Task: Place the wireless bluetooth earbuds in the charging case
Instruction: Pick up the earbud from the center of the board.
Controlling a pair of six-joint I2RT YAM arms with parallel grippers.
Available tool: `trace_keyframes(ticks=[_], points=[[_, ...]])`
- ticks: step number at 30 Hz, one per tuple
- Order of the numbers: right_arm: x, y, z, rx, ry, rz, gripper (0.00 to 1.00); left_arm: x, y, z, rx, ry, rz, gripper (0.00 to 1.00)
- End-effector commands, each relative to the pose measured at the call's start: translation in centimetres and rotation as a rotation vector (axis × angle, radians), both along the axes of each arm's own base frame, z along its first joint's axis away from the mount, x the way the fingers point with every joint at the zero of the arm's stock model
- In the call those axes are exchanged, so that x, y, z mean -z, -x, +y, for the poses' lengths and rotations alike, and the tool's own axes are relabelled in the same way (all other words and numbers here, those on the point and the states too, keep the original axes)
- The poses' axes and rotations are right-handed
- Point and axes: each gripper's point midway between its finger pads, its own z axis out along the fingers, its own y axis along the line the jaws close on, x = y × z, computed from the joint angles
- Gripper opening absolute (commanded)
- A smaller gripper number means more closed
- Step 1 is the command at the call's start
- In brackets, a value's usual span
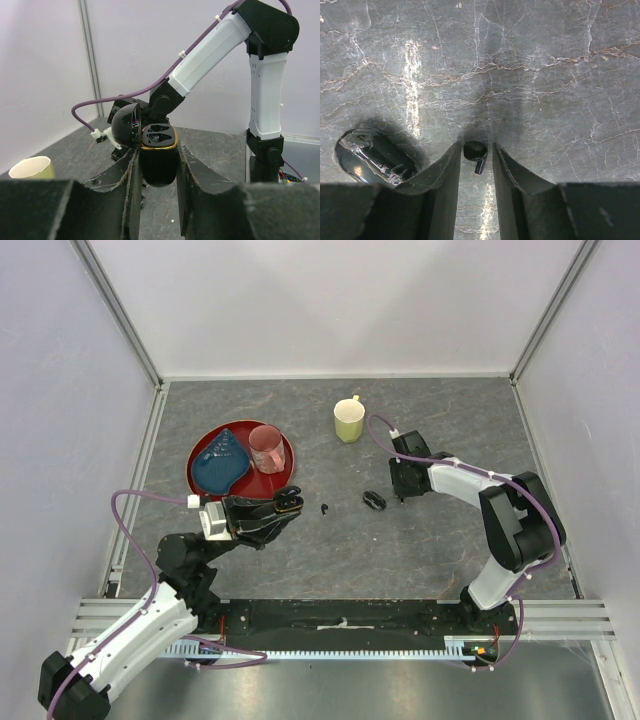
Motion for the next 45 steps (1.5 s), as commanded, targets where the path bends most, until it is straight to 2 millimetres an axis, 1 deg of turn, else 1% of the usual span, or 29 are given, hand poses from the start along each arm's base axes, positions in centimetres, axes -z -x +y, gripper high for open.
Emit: trace_keyframes(ticks=[1,5,12,15,20,25,28,29,30,31,36,40,42,45], points=[[1.3,0.1,-0.2,0.027,0.019,0.031,0.38,-1.1,-0.1,0.4,-0.025,0.033,-0.03,0.02],[1.5,0.2,-0.3,0.06,0.017,0.041,0.35,-1.1,-0.2,0.4,-0.026,0.033,-0.028,0.02],[1.6,0.6,-0.7,0.093,0.026,0.049,0.35,-1.0,-0.1,0.4,-0.027,0.033,-0.026,0.02],[1.6,0.9,-0.5,0.09,0.023,0.053,0.34,-0.7,-0.2,0.4,-0.029,0.031,-0.019,0.02],[1.9,1.0,-0.4,0.089,0.022,0.062,0.31,-0.9,-0.2,0.5,-0.032,0.035,-0.024,0.02],[1.7,1.0,-0.3,0.089,0.018,0.054,0.28,-0.8,-0.2,0.4,-0.029,0.032,-0.019,0.02],[1.5,1.0,-0.2,0.088,0.014,0.051,0.28,-0.8,-0.3,0.4,-0.031,0.034,-0.017,0.02],[1.4,1.0,-0.1,0.085,0.013,0.051,0.29,-0.8,-0.3,0.4,-0.029,0.032,-0.016,0.02],[1.4,1.0,0.0,0.082,0.011,0.049,0.34,-0.8,-0.2,0.4,-0.028,0.033,-0.018,0.02],[1.3,1.0,0.0,0.081,0.011,0.048,0.37,-0.9,-0.2,0.4,-0.029,0.034,-0.019,0.02],[1.1,1.2,-0.4,0.1,0.032,0.04,0.43,-0.8,-0.2,0.5,-0.031,0.036,-0.016,0.02],[0.9,1.3,-0.7,0.132,0.047,0.021,0.42,-0.8,-0.2,0.5,-0.032,0.038,-0.016,0.02],[0.9,1.6,-0.7,0.132,0.055,0.022,0.41,-0.8,-0.2,0.5,-0.031,0.038,-0.013,0.02],[1.2,1.9,-1.0,0.154,0.073,0.021,0.4,-0.7,-0.2,0.5,-0.031,0.039,-0.015,0.02]])
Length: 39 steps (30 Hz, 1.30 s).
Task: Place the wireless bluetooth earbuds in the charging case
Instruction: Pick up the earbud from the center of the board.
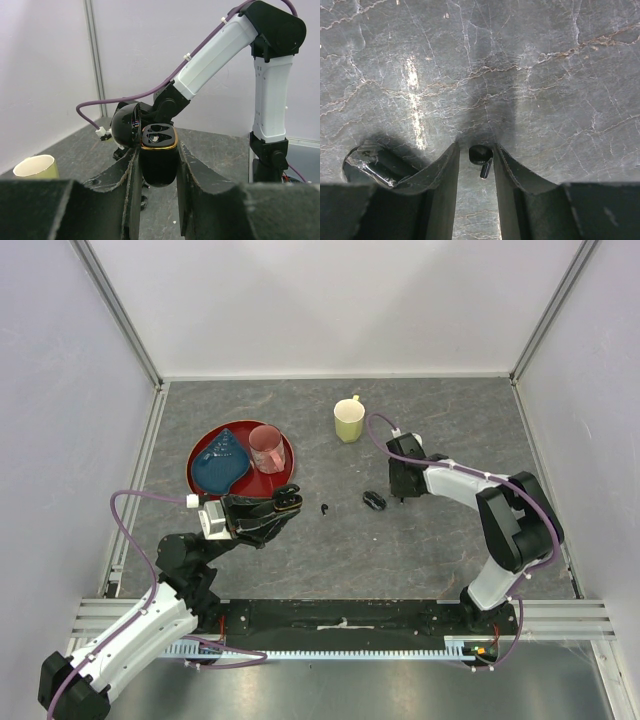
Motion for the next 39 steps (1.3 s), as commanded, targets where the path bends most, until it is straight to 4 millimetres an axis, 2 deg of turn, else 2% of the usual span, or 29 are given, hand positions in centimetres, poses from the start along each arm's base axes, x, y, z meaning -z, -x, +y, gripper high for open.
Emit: trace_keyframes(ticks=[1,10,21,25,29,31,35,36,38,39], points=[[1.2,2.1,-1.5,0.052,0.063,0.05,0.39,-0.6,0.2,0.3,-0.011,0.028,-0.022,0.02],[1.3,2.0,-1.6,0.067,0.075,0.048,0.36,-0.7,0.2,0.5,-0.016,0.035,-0.025,0.02],[1.2,2.1,-1.3,0.039,0.066,0.051,0.27,-0.7,0.2,0.5,-0.017,0.033,-0.022,0.02],[1.1,2.2,-1.2,0.029,0.06,0.047,0.22,-0.7,0.2,0.5,-0.016,0.035,-0.022,0.02],[0.1,1.6,-0.7,0.005,0.035,0.012,0.09,-0.8,0.1,0.5,-0.018,0.035,-0.02,0.02],[-1.5,0.9,0.0,-0.018,0.001,-0.043,0.03,-0.8,0.1,0.4,-0.018,0.032,-0.019,0.02],[-5.6,-0.2,1.1,-0.068,-0.057,-0.184,0.02,-0.9,-0.1,0.5,-0.028,0.038,-0.014,0.02],[-7.7,-0.5,1.2,-0.073,-0.075,-0.252,0.01,-0.9,-0.3,0.5,-0.033,0.04,-0.006,0.02],[-10.1,-0.7,2.0,-0.102,-0.104,-0.342,0.0,-0.9,-0.4,0.6,-0.039,0.044,0.002,0.02],[-12.4,-0.7,2.2,-0.115,-0.121,-0.41,0.0,-0.9,-0.6,0.6,-0.043,0.047,0.005,0.02]])
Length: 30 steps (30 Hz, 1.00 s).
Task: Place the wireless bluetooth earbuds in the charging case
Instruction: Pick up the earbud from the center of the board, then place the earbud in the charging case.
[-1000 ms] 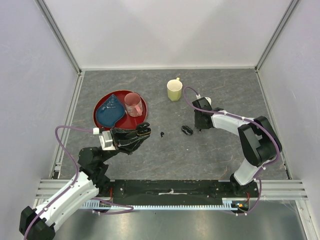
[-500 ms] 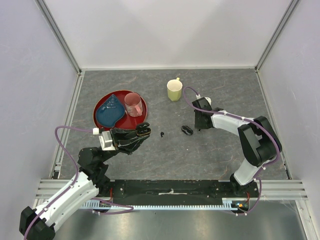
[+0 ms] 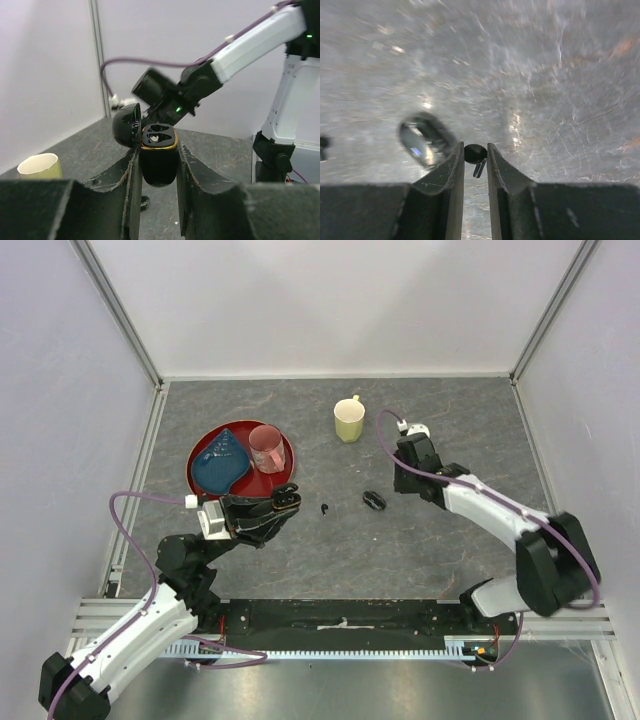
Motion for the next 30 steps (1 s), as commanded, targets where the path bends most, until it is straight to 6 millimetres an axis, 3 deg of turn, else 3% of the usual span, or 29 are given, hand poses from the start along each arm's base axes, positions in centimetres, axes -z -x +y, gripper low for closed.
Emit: trace_keyframes(ticks=[1,6,14,21,30], points=[[-8.7,-1.4,2.2,-0.086,-0.091,-0.3,0.0,-0.9,-0.6,0.4,-0.033,0.042,0.006,0.02],[-16.2,0.4,4.1,-0.158,-0.18,-0.513,0.0,-1.0,-0.7,0.2,-0.028,0.056,0.011,0.02],[-27.8,5.0,8.2,-0.318,-0.423,-0.792,0.0,-1.2,-0.6,-0.3,0.002,0.06,-0.008,0.02],[-31.9,7.3,11.3,-0.415,-0.526,-0.857,0.0,-1.0,-0.7,-0.7,0.02,0.044,-0.002,0.02],[-33.4,10.4,15.2,-0.522,-0.568,-0.898,0.0,-0.9,-1.0,-0.8,0.012,0.034,0.0,0.02]])
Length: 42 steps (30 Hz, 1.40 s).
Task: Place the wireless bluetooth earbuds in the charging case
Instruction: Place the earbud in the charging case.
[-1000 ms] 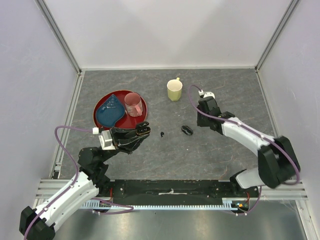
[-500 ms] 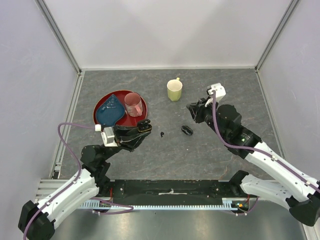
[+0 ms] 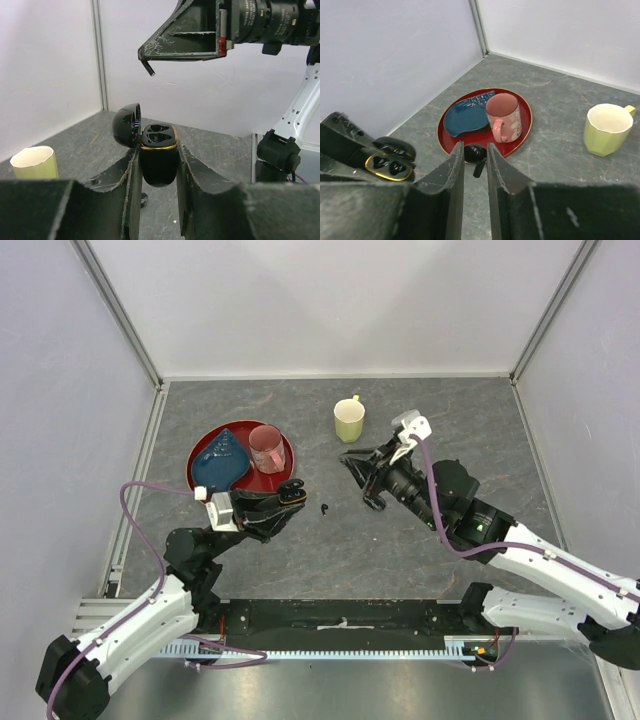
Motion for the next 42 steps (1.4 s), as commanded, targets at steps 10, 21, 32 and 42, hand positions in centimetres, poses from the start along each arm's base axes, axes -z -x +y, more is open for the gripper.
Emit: trace_keyframes(ticks=[10,21,32,42], points=[[-3.6,4.1,4.7,-0.079,-0.017,-0.171,0.0,-1.8,0.3,-0.2,0.02,0.032,-0.04,0.02],[-1.9,5.6,7.7,-0.122,0.021,-0.182,0.0,-1.9,0.6,0.0,0.023,0.037,-0.045,0.02],[-0.9,5.6,8.9,-0.135,0.04,-0.184,0.0,-2.0,0.7,0.2,0.019,0.045,-0.05,0.02],[-0.7,5.4,9.0,-0.124,0.026,-0.19,0.0,-2.2,0.9,0.2,0.025,0.056,-0.047,0.02]])
